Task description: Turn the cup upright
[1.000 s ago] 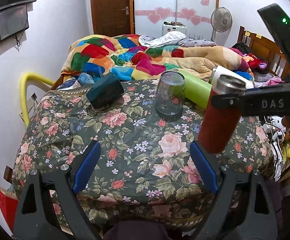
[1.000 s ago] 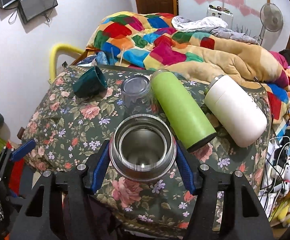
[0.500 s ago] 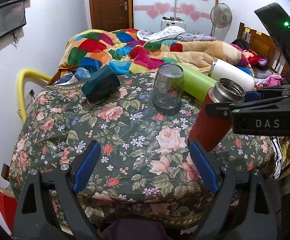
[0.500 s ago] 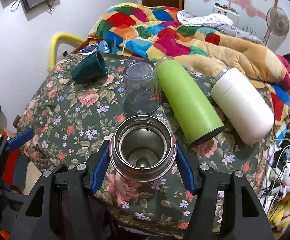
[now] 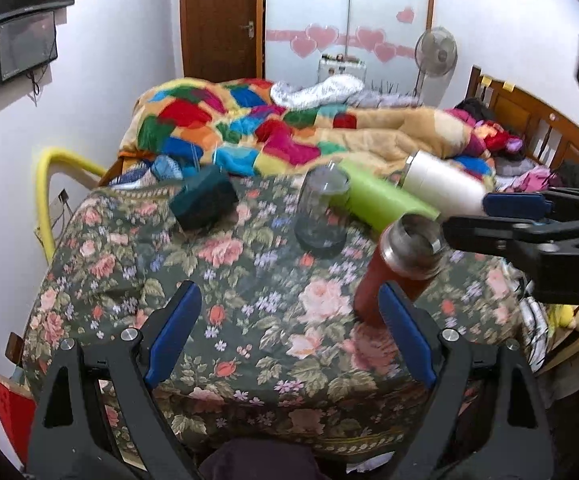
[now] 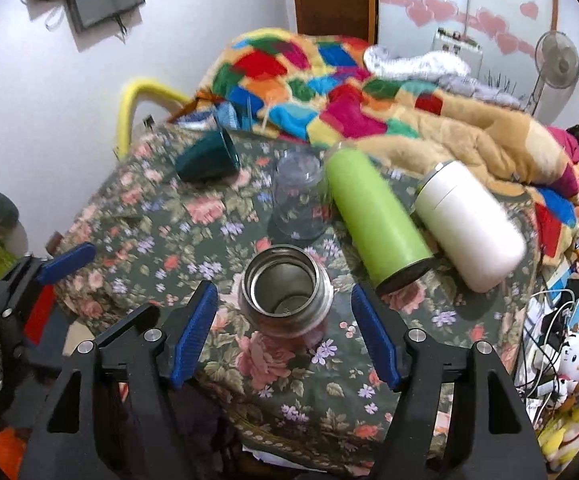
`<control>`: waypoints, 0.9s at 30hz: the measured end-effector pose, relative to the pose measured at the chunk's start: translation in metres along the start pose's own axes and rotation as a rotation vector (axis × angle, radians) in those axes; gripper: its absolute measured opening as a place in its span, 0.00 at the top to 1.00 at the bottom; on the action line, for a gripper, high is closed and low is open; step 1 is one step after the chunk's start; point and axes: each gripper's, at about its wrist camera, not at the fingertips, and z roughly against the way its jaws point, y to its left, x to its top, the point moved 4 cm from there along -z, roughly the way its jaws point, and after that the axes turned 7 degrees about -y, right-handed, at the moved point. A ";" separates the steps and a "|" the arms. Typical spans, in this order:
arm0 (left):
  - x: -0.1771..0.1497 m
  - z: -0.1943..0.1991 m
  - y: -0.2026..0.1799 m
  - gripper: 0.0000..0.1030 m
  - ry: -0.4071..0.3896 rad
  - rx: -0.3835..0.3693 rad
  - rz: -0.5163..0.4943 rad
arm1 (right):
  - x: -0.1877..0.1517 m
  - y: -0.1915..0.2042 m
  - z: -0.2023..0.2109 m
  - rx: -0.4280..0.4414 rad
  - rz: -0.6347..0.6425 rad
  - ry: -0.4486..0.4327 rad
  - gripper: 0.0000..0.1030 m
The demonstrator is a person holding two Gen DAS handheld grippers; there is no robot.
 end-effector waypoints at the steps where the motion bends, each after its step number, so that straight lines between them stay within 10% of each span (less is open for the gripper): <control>1: 0.006 0.008 -0.002 0.12 -0.022 -0.006 0.000 | 0.003 0.000 0.010 -0.005 0.001 -0.028 0.36; 14: 0.078 0.164 -0.029 0.12 -0.433 -0.051 0.015 | 0.021 0.016 0.193 -0.091 -0.008 -0.548 0.33; 27: 0.062 0.246 -0.052 0.00 -0.620 0.005 0.004 | -0.003 0.043 0.241 -0.118 -0.027 -0.721 0.15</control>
